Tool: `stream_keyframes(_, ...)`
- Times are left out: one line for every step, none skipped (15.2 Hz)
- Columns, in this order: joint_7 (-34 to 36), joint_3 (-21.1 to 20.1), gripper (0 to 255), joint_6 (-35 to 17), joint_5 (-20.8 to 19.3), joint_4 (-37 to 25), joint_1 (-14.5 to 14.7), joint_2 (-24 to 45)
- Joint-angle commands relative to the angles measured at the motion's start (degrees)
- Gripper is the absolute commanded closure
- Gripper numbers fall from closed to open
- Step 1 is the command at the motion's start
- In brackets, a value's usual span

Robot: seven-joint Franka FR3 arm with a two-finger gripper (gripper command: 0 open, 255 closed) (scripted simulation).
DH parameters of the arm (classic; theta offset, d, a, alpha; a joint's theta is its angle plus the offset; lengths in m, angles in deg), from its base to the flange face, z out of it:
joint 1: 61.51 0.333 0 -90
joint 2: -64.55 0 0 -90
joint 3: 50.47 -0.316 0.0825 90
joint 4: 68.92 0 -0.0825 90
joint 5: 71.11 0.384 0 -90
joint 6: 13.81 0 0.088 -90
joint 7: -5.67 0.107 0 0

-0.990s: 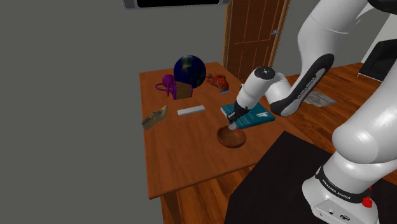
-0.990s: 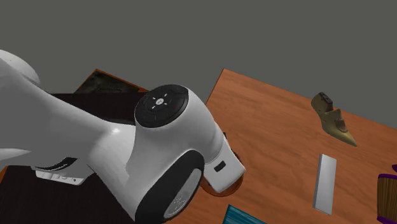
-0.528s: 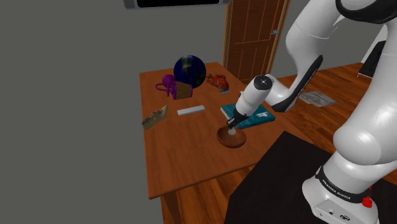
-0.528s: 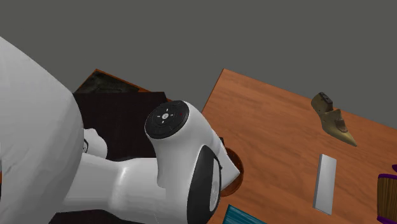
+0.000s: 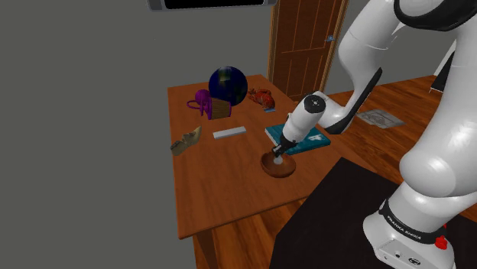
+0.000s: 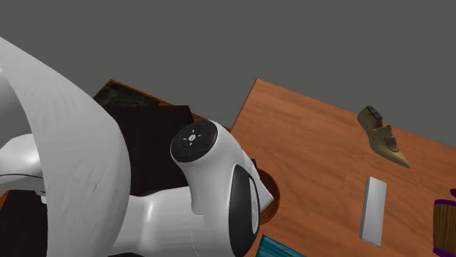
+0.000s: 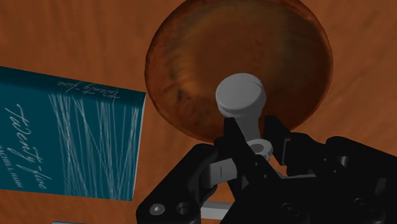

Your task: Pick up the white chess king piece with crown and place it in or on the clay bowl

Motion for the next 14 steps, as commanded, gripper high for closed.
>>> stream_keyframes(0.0, 0.0, 255, 0.0, 0.0, 0.0, 0.0, 0.0)
stream_keyframes(0.0, 0.0, 255, 0.0, 0.0, 0.0, 0.0, 0.0)
stream_keyframes(0.0, 0.0, 0, 0.0, 0.0, 0.0, 0.0, 0.0)
stream_keyframes(0.0, 0.0, 0, 0.0, 0.0, 0.0, 0.0, 0.0)
stream_keyframes(0.0, 0.0, 0, 0.0, 0.0, 0.0, 0.0, 0.0)
stream_keyframes(0.0, 0.0, 0, 0.0, 0.0, 0.0, 0.0, 0.0)
stream_keyframes(0.0, 0.0, 0, 0.0, 0.0, 0.0, 0.0, 0.0)
stream_keyframes(0.0, 0.0, 0, 0.0, 0.0, 0.0, 0.0, 0.0)
stream_keyframes(-4.3, 1.5, 0, -1.0, 4.5, 2.3, 1.2, -2.9)
stream_keyframes(-10.0, 3.1, 0, -1.9, 10.3, 4.8, 2.4, -5.9)
stream_keyframes(-17.3, 4.1, 0, -2.6, 17.8, 7.8, 3.2, -9.1)
stream_keyframes(-24.3, 4.2, 0, -2.9, 24.9, 10.4, 3.3, -11.8)
stream_keyframes(-24.3, 3.7, 0, -2.9, 24.9, 10.4, 2.8, -11.8)
stream_keyframes(-24.3, 3.5, 0, -2.8, 24.9, 10.4, 2.6, -11.8)
